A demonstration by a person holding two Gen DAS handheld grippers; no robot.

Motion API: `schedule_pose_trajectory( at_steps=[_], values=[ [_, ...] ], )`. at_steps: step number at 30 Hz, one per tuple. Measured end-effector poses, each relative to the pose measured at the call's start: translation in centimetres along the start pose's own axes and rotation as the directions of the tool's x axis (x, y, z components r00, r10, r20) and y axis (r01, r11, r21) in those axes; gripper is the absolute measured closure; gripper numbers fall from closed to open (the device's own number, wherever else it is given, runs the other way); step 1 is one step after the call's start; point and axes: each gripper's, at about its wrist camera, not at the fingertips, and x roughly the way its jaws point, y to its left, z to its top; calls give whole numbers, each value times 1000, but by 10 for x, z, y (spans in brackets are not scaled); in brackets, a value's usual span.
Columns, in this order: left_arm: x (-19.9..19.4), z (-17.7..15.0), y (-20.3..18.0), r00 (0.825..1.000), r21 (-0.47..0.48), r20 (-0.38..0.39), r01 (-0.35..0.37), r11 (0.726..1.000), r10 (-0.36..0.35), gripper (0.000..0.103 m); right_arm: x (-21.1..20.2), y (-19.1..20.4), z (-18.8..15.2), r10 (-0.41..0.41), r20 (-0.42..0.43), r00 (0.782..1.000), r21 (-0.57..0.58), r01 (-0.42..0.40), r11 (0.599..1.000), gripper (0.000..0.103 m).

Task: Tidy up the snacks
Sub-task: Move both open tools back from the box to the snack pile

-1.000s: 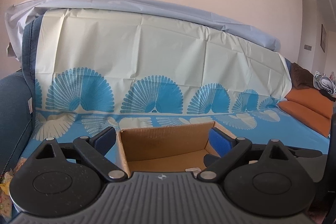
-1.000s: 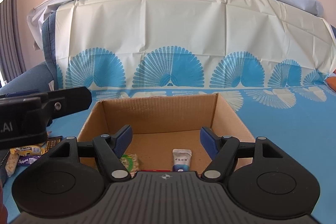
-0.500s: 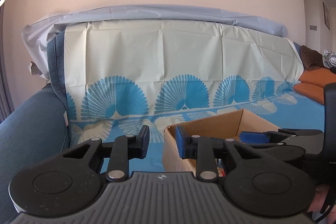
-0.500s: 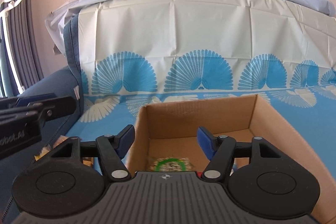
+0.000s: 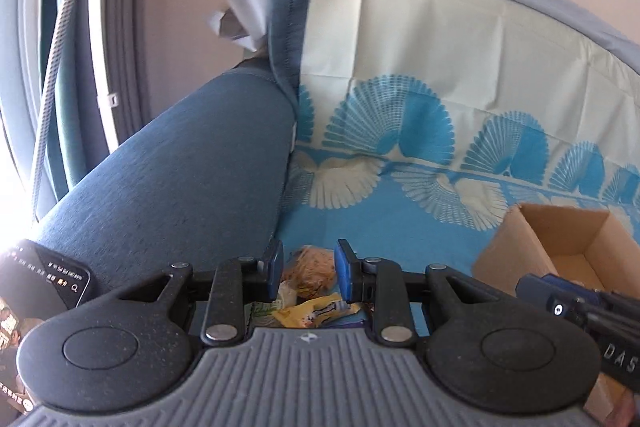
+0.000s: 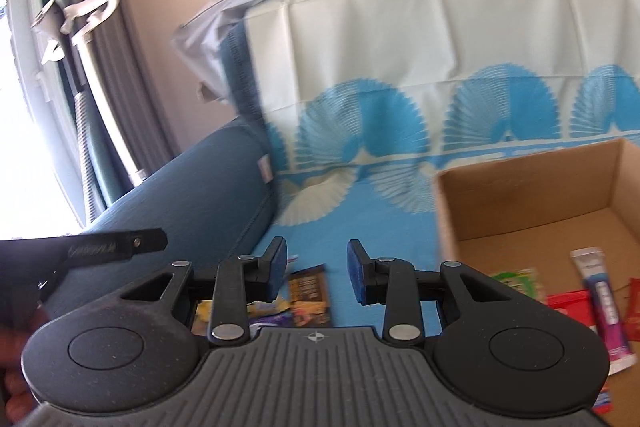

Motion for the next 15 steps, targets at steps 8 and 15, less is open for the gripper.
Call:
schedule_pose_trajectory(
  at_steps=[8,15],
  values=[
    [20,-6,0,999,59,-35,-18,998,20,73,58,19,-14,-29,-134,991,-36,25,999,68],
    [42,-17,-1,996,85,-81,-22,996,29,73,102,5,-22,-98,-206,974,37,108,993,67]
  ],
)
